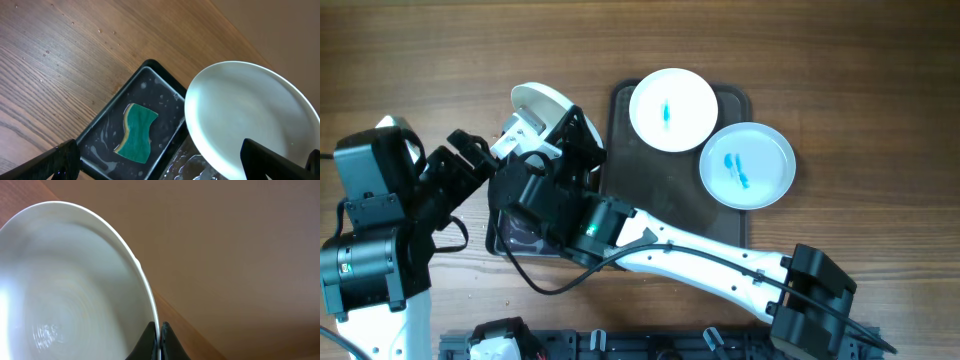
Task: Clean dirty plates on tray and stack at the side
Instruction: 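Carry the plate right and set it on the table beside the tray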
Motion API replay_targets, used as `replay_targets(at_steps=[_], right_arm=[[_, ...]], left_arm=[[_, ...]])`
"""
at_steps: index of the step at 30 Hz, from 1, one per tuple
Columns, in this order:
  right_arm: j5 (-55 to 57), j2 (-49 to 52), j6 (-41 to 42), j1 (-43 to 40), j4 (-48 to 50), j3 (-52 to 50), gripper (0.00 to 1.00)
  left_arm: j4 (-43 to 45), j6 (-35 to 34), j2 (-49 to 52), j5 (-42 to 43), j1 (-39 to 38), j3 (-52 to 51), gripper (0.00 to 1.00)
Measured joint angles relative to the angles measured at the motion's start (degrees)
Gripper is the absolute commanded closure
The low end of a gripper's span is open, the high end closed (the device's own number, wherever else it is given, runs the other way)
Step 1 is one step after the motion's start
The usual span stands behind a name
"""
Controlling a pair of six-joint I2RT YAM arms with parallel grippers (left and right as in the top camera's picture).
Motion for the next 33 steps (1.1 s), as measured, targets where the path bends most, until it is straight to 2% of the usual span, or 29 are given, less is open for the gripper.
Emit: replay_targets(at_steps=[4,7,10,13,18,22,25,29,33], right_arm=[[-0.5,0.0,3.6,-0.3,-2.4,0.1,0.96],[-6.3,0.0,11.6,-1.5,-11.2,0.5,0.96],[-17.2,0.0,22.7,-3.6,-20.7,0.6,0.96],[-30.7,-0.1,32.6,-6.6,-25.5,0.6,0.96],[-50.5,-6.4,39.4,-14.1,-29.6,0.6,0.95],[-64.6,-15.8,41.9,-28.5,-33.9,0.7,0.96],[-74.6,-19.9,42.6,-44.2,-39.7,0.8,0.96],[-84.2,-20.5,43.9,-62.7,-45.4,0.6,0.96],[-88.6,-20.5,44.3,-76.5,-46.9,-2.5,0.96]], left_arm=[[-0.1,0.0,0.0,0.0,0.0,0.0,0.0],[-0.1,0.0,0.0,0.0,0.0,0.0,0.0],[-0.2,0.0,0.0,0.0,0.0,0.0,0.0],[-0.2,0.0,0.0,0.0,0.0,0.0,0.0],[-0.2,0.0,0.0,0.0,0.0,0.0,0.0],[-0.2,0.0,0.0,0.0,0.0,0.0,0.0],[-0.2,0.0,0.0,0.0,0.0,0.0,0.0],[-0.2,0.0,0.0,0.0,0.0,0.0,0.0],[-0.3,0.0,0.0,0.0,0.0,0.0,0.0]])
